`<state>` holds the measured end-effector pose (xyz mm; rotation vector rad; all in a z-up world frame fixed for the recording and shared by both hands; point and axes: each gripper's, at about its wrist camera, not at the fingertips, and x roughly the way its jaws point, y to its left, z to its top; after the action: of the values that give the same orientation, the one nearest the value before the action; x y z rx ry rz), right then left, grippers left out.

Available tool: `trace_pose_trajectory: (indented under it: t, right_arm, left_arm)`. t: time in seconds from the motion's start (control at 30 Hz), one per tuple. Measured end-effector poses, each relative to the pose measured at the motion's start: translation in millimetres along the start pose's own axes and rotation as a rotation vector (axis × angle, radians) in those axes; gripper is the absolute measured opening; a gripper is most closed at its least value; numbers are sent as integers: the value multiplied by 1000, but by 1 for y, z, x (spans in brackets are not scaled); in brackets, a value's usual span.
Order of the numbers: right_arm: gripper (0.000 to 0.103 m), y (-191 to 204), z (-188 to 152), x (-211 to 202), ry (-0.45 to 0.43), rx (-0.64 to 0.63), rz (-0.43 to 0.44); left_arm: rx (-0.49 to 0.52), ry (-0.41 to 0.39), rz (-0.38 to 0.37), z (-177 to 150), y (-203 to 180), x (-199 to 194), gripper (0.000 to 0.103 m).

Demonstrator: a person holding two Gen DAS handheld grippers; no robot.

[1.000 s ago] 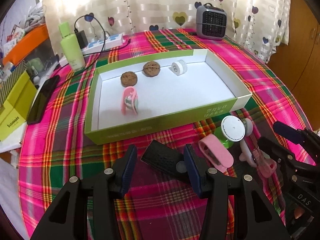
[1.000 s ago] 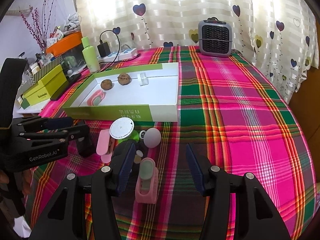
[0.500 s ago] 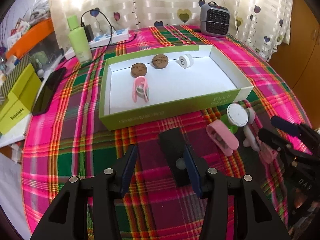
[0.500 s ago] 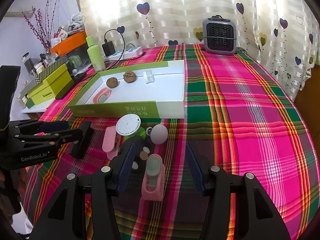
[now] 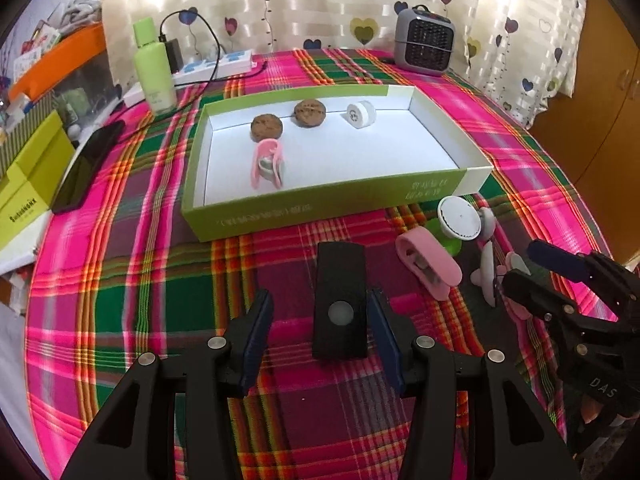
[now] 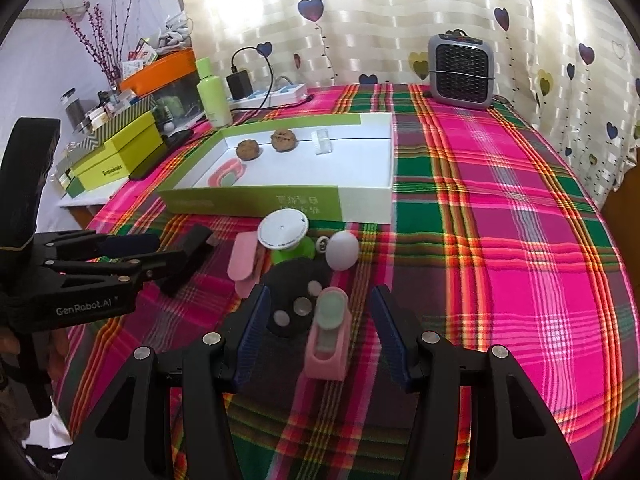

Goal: Organize objects
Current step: 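Grasp the black rectangular device with the left gripper while the right gripper grasps the pink-and-green bottle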

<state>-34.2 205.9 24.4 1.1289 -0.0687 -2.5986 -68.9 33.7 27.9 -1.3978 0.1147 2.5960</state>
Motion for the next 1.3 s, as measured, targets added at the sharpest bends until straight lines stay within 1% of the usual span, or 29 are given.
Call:
trace_pose_trajectory:
  t: [0.1, 0.3, 0.43, 0.67, 0.9, 0.97, 1.07, 1.13, 1.17, 1.23, 1.3]
  right_arm:
    - [53, -2, -1, -1, 6, 7, 7]
    - [53, 8, -4, 5, 31, -36, 25]
    - [53, -1, -5, 2, 31, -14, -1]
    - [53, -11, -10, 5, 75, 16, -60]
    - [53, -5, -7, 10, 88, -25, -94]
    - [53, -5, -6, 12, 91, -32, -103]
    - [53, 4, -6, 15, 104, -92, -148]
    - [53, 3, -7, 15, 105, -90, -150]
    - [51, 1, -7, 14, 103, -80, -144]
    - [44, -1, -6, 13, 101, -76, -155]
    - [40, -3, -6, 13, 99, -72, -160]
  left_arm:
    - [-1, 9, 3, -2, -1, 5, 48]
    - [-19, 9, -4, -1, 3, 12, 48]
    - [-22, 10, -6, 0, 5, 16, 47]
    - [-29, -6, -16, 4, 8, 18, 47]
    - [-7, -28, 6, 6, 7, 22, 47]
    - [-7, -36, 3, 5, 8, 22, 47]
    - [-10, -48, -4, 5, 11, 22, 47]
    - [-10, -56, -3, 5, 12, 22, 47]
    - [-7, -58, -2, 4, 12, 22, 47]
    - [9, -62, 7, 4, 10, 22, 46]
    - [12, -68, 20, 4, 10, 22, 43]
